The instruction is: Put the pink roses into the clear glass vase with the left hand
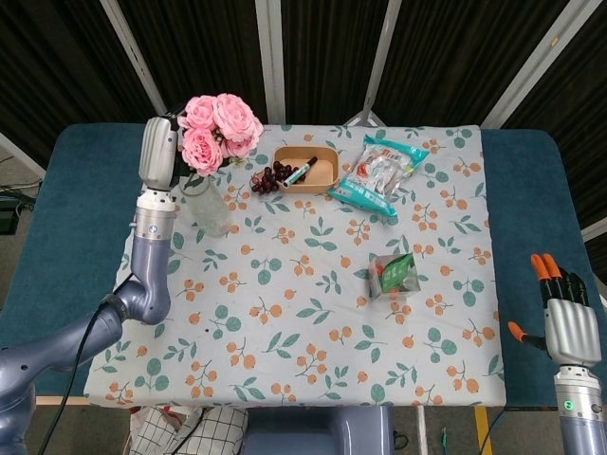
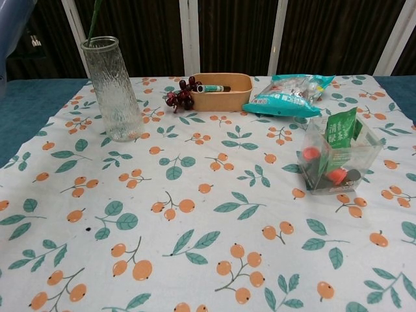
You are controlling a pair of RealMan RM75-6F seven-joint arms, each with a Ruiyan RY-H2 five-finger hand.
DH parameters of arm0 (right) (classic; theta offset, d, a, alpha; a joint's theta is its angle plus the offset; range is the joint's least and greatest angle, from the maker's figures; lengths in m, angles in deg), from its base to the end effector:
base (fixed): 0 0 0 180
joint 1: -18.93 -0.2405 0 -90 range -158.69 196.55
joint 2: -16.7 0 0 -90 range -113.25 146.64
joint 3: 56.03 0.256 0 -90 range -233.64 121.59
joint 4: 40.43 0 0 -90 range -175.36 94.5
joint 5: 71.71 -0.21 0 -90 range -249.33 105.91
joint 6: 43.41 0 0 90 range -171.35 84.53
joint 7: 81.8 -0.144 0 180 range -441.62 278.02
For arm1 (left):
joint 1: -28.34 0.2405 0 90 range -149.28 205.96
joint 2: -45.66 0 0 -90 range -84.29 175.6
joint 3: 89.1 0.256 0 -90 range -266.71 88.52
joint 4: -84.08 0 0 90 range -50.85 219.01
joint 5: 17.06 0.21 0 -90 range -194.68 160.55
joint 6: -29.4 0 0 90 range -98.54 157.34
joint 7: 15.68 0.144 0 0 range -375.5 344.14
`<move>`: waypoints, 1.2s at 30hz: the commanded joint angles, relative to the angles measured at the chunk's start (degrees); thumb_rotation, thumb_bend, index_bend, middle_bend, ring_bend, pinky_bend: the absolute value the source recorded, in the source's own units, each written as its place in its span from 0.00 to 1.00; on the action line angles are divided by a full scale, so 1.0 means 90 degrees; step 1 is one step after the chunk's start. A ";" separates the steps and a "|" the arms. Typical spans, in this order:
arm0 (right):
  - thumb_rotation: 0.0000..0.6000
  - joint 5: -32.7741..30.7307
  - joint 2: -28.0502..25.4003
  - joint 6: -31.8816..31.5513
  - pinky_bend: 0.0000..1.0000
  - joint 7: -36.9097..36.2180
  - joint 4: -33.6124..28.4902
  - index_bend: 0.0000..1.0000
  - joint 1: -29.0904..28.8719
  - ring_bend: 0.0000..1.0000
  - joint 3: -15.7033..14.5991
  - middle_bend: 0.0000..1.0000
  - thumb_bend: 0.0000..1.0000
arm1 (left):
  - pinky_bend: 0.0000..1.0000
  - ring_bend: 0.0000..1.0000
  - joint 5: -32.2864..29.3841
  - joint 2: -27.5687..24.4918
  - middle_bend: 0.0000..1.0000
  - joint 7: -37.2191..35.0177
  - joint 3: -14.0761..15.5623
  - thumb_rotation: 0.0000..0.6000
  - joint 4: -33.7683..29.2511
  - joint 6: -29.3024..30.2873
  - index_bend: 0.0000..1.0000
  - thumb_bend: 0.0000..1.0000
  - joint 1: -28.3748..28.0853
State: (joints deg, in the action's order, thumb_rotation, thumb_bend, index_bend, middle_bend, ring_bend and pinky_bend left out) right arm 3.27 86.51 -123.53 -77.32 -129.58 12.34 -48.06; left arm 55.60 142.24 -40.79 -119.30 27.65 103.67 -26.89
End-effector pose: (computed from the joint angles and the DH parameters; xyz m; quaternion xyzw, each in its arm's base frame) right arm -0.3299 -0.2074 0.1429 0.5434 -0.4199 0.3586 0.6323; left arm -0.0662 0.4588 0.0990 -0.4520 -0.3424 -0.7451 0.3509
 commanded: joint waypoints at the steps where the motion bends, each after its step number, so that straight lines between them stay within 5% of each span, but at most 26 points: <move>1: 1.00 -0.0017 -0.0003 0.0000 0.01 -0.0018 0.0006 0.00 0.0004 0.04 0.0009 0.00 0.20 | 0.58 0.44 -0.0040 0.0032 0.43 -0.0110 0.0011 1.00 0.0087 -0.0031 0.48 0.39 0.0015; 14: 1.00 -0.0002 0.0000 0.0034 0.01 0.0009 0.0003 0.00 -0.0008 0.04 -0.0015 0.00 0.20 | 0.56 0.37 -0.0046 0.0012 0.36 -0.0221 0.0399 1.00 0.0296 -0.0544 0.42 0.35 0.0109; 26: 1.00 0.0032 -0.0011 -0.0026 0.01 0.0010 -0.0051 0.00 0.0016 0.04 -0.0023 0.00 0.20 | 0.55 0.37 0.0156 -0.0122 0.36 -0.0429 0.0704 1.00 -0.0012 -0.0270 0.42 0.34 0.0498; 36: 1.00 0.0069 -0.0033 -0.0040 0.01 -0.0009 -0.0074 0.00 0.0027 0.04 -0.0039 0.00 0.20 | 0.31 0.16 -0.0154 -0.0421 0.19 -0.0088 0.0825 1.00 -0.0299 -0.0844 0.29 0.22 0.0678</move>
State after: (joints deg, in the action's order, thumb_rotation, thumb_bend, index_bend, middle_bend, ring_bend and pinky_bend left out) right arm 3.88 86.22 -123.89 -77.41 -130.24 12.60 -48.39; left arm 55.20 139.39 -42.79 -112.09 26.08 97.50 -21.10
